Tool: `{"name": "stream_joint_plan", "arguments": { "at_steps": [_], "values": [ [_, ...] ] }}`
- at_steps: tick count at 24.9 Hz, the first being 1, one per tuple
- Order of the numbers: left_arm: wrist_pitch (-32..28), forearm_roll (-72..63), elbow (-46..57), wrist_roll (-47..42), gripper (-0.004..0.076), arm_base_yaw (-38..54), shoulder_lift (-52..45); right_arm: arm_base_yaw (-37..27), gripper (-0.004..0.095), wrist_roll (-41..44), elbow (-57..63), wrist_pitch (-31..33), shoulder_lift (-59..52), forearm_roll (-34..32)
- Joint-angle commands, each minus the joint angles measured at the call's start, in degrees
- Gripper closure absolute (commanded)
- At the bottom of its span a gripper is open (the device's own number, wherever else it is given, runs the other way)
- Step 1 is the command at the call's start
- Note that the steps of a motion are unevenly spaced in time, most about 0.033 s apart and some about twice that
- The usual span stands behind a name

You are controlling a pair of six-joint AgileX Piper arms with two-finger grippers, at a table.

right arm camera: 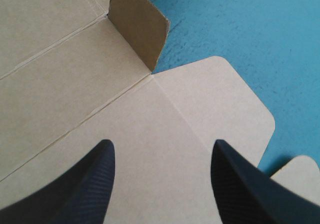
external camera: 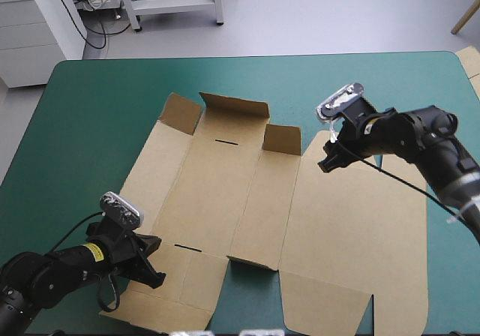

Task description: Fold the box

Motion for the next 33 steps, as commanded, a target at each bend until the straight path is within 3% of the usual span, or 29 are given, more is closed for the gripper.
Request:
{"name": "stream_joint_plan", "arguments": {
  "at_steps": [1,6,12,33],
  "values": [
    [-2.57,-1.20,-1.98,-0.46,0.0731,-0.28,-0.24,0.11,0.0380,-3.19,-9.61,0.49,6.28,0.55],
    [-2.57,-1.20,-1.98,-0.46,0.0731,-0.28,-0.24,0.11,0.0380,-12.56,-23.63,7.56,19.11,5.46],
    [-2.57,-2.51,-1.98,-0.46,0.0731,-0.28,-0.24,0.11,0.0380,-18.08,-35.22,9.90,29.53,7.67],
    [-2.68,-3.26,-1.98,-0.46,0.0731,-0.28,-0.24,0.61,0.0393,-23.41,-39.55,13.87,40.42,17.68]
  ]
}}
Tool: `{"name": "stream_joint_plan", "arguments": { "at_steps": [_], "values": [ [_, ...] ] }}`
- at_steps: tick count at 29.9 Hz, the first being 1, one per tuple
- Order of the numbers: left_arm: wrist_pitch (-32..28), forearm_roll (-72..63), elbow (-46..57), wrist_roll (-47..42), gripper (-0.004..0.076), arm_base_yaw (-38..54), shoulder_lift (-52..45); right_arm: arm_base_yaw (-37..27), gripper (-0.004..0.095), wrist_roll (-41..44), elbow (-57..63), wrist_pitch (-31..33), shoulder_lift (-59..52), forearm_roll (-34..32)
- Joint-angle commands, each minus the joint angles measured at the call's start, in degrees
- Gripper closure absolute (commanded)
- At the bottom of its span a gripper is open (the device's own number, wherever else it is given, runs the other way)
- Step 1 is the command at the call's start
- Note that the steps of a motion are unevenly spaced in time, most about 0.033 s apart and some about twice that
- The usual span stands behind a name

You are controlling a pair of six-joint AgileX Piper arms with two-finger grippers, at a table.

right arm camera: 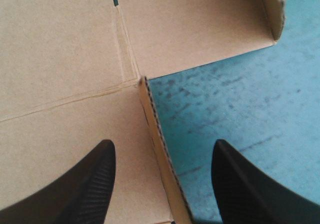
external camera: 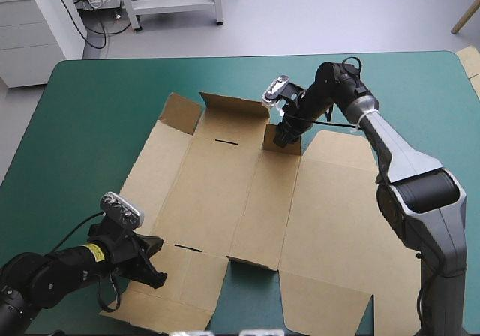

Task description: Fold the box

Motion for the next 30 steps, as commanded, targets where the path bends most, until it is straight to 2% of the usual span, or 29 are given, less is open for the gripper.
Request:
{"name": "stream_joint_plan", "arguments": {
  "at_steps": [1,6,12,13,22,30],
  "values": [
    [-2.68,-1.43,-1.98,-0.44,0.0731,-0.28,-0.24,0.54,0.0408,-1.25,-1.88,-0.88,-2.60,2.35],
    [-2.68,-1.43,-1.98,-0.44,0.0731,-0.28,-0.24,0.83,0.0559,-1.40,-1.88,-1.41,-1.42,2.35],
    [-2.58,-1.43,-1.98,-0.44,0.0731,-0.28,-0.24,0.83,0.0907,-1.62,-1.88,-1.53,-1.42,2.35],
    [-2.58,-1.43,-1.98,-0.44,0.0731,-0.28,-0.24,0.83,0.0929,-1.62,-1.88,-1.53,-1.42,2.35],
    [-2.69,-1.43,-2.37,-0.44,0.0731,-0.28,-0.24,0.83,0.0929,-11.99,-1.88,-1.80,-1.42,2.88],
    [-2.69,-1.43,-6.56,-0.44,0.0731,-0.28,-0.24,1.34,0.0929,-23.67,-1.88,-1.92,-1.42,6.06]
  ]
}}
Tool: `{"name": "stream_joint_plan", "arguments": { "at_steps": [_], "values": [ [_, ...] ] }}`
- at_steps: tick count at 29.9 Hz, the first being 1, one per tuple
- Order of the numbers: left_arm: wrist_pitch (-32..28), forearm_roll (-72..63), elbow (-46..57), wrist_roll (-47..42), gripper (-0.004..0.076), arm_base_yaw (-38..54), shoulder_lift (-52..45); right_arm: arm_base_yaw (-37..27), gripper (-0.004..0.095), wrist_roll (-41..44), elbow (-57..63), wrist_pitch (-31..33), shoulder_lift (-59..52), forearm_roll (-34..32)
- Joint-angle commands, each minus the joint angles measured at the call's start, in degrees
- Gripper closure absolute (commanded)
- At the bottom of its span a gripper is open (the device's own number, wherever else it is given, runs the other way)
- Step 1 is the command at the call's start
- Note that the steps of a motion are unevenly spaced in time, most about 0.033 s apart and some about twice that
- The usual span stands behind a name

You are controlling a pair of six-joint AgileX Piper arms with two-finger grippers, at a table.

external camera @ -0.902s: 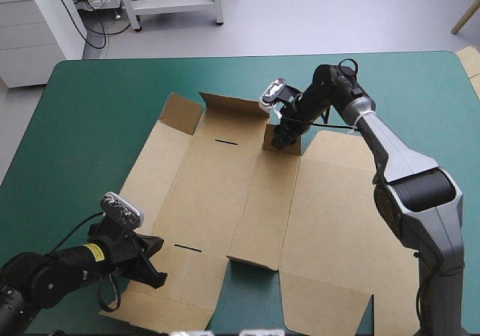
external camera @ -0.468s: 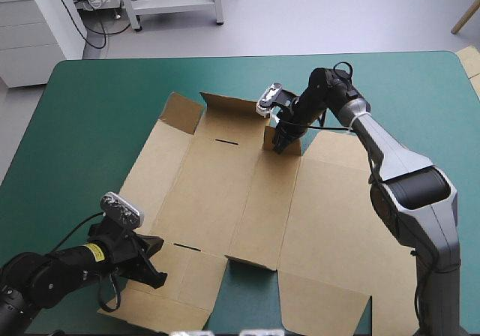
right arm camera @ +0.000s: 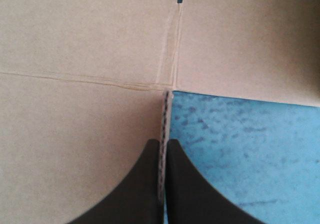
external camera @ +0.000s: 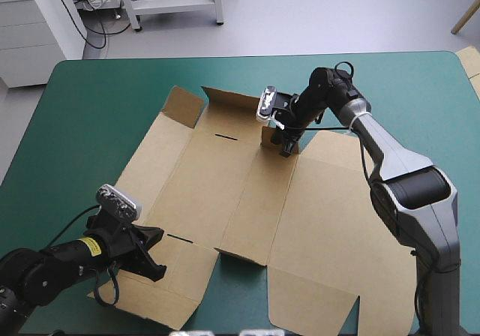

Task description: Fold the box

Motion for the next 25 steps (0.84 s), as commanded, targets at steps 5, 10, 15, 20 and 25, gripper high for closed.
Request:
{"name": "stream_joint_plan", "arguments": {
  "at_steps": [5,10,15,20,25],
  "values": [
    [-3.24,-1.41,-3.97,-0.44,0.0731,-0.28,-0.24,2.63,0.0929,-7.52,-1.71,-1.14,-3.62,3.00],
    [-4.14,-1.41,-3.97,-0.44,0.0731,-0.28,-0.24,5.93,0.0929,-11.59,-1.71,-1.14,-3.62,1.89],
    [-4.52,-1.41,-3.97,-0.44,0.0731,-0.28,-0.24,8.06,0.0930,-16.93,-1.71,-2.19,-3.62,2.02],
    [-4.63,-1.41,-3.97,-0.44,0.0731,-0.28,-0.24,9.01,0.0929,-19.46,-1.71,-2.88,-3.62,2.41],
    [-4.73,-1.50,-3.97,-0.44,0.0731,-0.28,-0.24,9.16,0.0929,-19.74,-1.71,-2.88,-3.62,2.49]
  ]
}}
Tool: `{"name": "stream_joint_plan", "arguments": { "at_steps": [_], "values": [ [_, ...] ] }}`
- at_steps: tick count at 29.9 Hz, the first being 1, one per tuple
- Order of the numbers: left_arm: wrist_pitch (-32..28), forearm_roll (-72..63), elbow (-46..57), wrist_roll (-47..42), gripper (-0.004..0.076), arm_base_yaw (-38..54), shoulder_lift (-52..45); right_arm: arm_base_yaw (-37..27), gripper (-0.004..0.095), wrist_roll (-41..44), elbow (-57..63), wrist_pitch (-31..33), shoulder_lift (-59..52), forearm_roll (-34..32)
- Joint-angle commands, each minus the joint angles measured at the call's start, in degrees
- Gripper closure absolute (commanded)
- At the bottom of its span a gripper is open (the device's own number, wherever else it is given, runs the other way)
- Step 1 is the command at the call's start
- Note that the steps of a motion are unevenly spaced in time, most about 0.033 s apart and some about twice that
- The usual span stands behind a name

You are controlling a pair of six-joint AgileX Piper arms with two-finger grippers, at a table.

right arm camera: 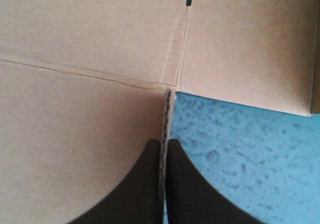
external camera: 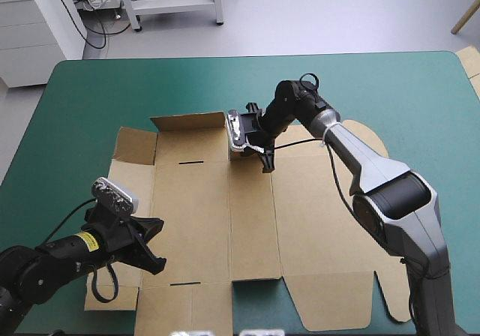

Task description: Fold the box

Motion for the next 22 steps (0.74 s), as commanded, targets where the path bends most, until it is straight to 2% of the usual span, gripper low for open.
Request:
{"name": "stream_joint_plan", "arguments": {
  "at_steps": [1,6,14,16,20,22],
  "values": [
    [-3.33,-1.66,-2.10,-0.44,0.0731,-0.28,-0.24,0.07,0.0929,-1.57,-1.71,-0.63,-3.62,1.89],
    [-3.33,-1.66,-2.10,-0.44,0.0731,-0.28,-0.24,0.07,0.0929,-3.55,-1.71,-0.27,-3.62,2.94],
    [-3.36,-2.18,-2.10,-0.44,0.0731,-0.28,-0.24,0.07,0.0893,-1.16,-1.71,-1.92,-3.62,2.56],
    [-3.36,-1.96,-2.19,-0.44,0.0731,-0.28,-0.24,0.07,0.0823,0.31,-1.71,-1.80,-3.62,2.79],
    [-3.36,-1.48,-2.19,-0.15,0.0731,-0.28,-0.24,0.07,0.0564,3.42,-1.71,-1.52,-4.27,2.23],
    [-3.36,-1.48,-2.19,0.44,0.0731,-0.28,-0.24,0.07,0.0471,5.88,-1.71,-2.08,-5.02,1.56]
  ]
}}
